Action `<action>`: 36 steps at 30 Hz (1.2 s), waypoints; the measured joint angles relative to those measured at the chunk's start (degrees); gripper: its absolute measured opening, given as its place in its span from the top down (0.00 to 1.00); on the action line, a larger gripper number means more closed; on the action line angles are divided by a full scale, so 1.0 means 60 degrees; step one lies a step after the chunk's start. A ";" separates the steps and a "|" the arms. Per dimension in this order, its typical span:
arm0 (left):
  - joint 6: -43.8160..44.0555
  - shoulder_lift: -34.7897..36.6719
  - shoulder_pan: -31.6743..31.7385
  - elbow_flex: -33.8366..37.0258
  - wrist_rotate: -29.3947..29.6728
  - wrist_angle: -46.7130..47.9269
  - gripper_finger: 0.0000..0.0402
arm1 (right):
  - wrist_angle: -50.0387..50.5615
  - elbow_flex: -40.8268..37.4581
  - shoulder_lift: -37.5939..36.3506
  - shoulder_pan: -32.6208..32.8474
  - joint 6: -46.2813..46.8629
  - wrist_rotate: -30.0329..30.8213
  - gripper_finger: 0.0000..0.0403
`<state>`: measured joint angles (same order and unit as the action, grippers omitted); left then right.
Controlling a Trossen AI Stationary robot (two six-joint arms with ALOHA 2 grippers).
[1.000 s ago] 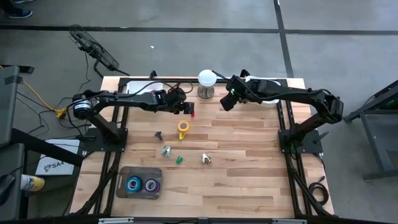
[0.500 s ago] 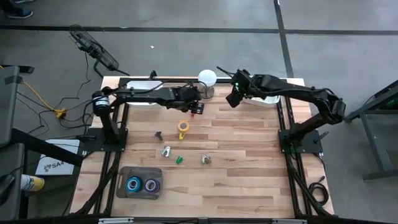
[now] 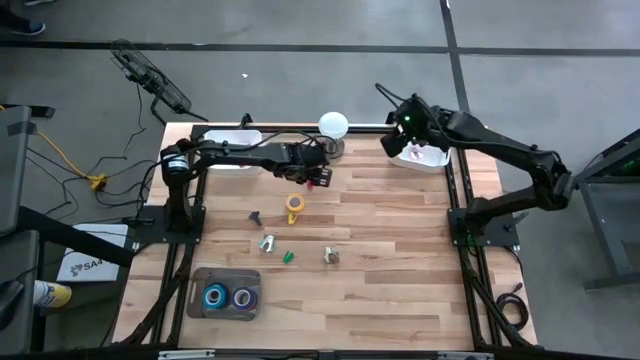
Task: Pick and place Stapler, Stapler remover, tape
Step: Put the red stapler into the left white bin
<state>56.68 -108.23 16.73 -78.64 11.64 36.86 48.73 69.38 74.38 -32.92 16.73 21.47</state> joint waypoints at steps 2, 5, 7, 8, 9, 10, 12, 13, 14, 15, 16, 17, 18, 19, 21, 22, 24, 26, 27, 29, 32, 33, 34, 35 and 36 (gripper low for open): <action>0.0078 -0.0086 -0.0050 0.0001 0.0135 0.0042 0.47 | 0.0000 0.0000 -0.0092 -0.0076 -0.0085 0.0010 0.47; 0.0094 -0.0240 -0.0051 -0.0021 0.0114 -0.0139 0.47 | 0.0004 0.0000 -0.0110 -0.0165 -0.0188 -0.0043 0.47; 0.0102 -0.0337 -0.0048 0.0007 -0.0093 -0.0110 0.47 | 0.0016 0.0000 -0.0110 -0.0210 -0.0299 -0.0092 0.47; 0.0105 -0.0424 -0.0048 0.0020 -0.0076 -0.0047 0.47 | 0.0036 0.0000 -0.0110 -0.0210 -0.0302 -0.0102 0.47; 0.0109 -0.0512 -0.0048 0.0013 -0.0056 -0.0256 0.47 | 0.0036 0.0000 -0.0110 -0.0210 -0.0305 -0.0095 0.47; 0.0112 -0.0558 -0.0045 -0.0001 -0.0094 -0.0327 0.47 | 0.0033 0.0000 -0.0110 -0.0210 -0.0317 -0.0097 0.47; 0.0119 -0.0618 -0.0044 0.0010 -0.0050 -0.0070 0.47 | 0.0044 0.0000 -0.0110 -0.0210 -0.0382 -0.0096 0.47; 0.0138 -0.0678 -0.0044 -0.0001 -0.0033 -0.0232 0.47 | 0.0049 0.0000 -0.0110 -0.0208 -0.0435 -0.0064 0.47; 0.0134 -0.0720 -0.0044 -0.0005 -0.0032 -0.0234 0.47 | 0.0058 0.0000 -0.0110 -0.0206 -0.0513 -0.0052 0.47; 0.0128 -0.0725 -0.0040 0.0015 -0.0030 -0.0097 0.47 | 0.0063 0.0000 -0.0110 -0.0207 -0.0550 -0.0066 0.47; 0.0130 -0.0725 -0.0040 0.0024 -0.0019 -0.0073 0.47 | 0.0062 0.0000 -0.0110 -0.0210 -0.0552 -0.0067 0.47; 0.0135 -0.0768 -0.0040 0.0010 0.0046 -0.0250 0.47 | 0.0062 0.0000 -0.0110 -0.0210 -0.0565 -0.0062 0.47; 0.0135 -0.0811 -0.0040 -0.0018 0.0114 -0.0354 0.47 | 0.0062 0.0000 -0.0110 -0.0210 -0.0605 -0.0061 0.47; 0.0130 -0.0828 -0.0040 -0.0011 0.0112 -0.0311 0.47 | 0.0059 0.0000 -0.0110 -0.0210 -0.0629 -0.0049 0.47; 0.0128 -0.0838 -0.0040 0.0017 0.0117 -0.0268 0.47 | 0.0059 0.0000 -0.0110 -0.0206 -0.0670 -0.0060 0.47; 0.0124 -0.0905 -0.0040 0.0005 0.0124 -0.0365 0.48 | 0.0057 0.0000 -0.0110 -0.0206 -0.0706 -0.0066 0.47; 0.0103 -0.1059 -0.0037 -0.0006 0.0009 -0.0479 0.49 | 0.0055 0.0000 -0.0110 -0.0206 -0.0732 -0.0064 0.47; 0.0102 -0.1183 -0.0039 0.0009 -0.0051 -0.0518 0.51 | 0.0055 0.0000 -0.0110 -0.0206 -0.0732 -0.0062 0.47; 0.0101 -0.1227 -0.0040 -0.0007 -0.0047 -0.0555 0.52 | 0.0055 0.0000 -0.0110 -0.0206 -0.0763 -0.0062 0.47; 0.0101 -0.1235 -0.0038 -0.0011 -0.0030 -0.0550 0.54 | 0.0045 0.0000 -0.0110 -0.0206 -0.0861 -0.0073 0.47; 0.0103 -0.1240 -0.0042 -0.0009 0.0172 -0.0550 0.57 | 0.0047 0.0000 -0.0110 -0.0206 -0.0877 -0.0077 0.47; 0.0103 -0.1242 -0.0044 -0.0005 0.0214 -0.0550 0.58 | 0.0049 0.0000 -0.0110 -0.0206 -0.0879 -0.0082 0.47; 0.0103 -0.1242 -0.0044 -0.0005 0.0233 -0.0543 0.59 | 0.0049 0.0000 -0.0110 -0.0206 -0.0896 -0.0089 0.47; 0.0103 -0.1243 -0.0038 -0.0005 0.0230 -0.0542 0.60 | 0.0052 0.0000 -0.0110 -0.0206 -0.0919 -0.0095 0.47; 0.0103 -0.1246 -0.0037 -0.0003 0.0230 -0.0550 0.62 | 0.0055 0.0000 -0.0110 -0.0206 -0.0958 -0.0095 0.47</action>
<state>57.30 -115.70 16.51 -78.66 13.02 33.56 49.06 69.38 73.71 -34.15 10.99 20.90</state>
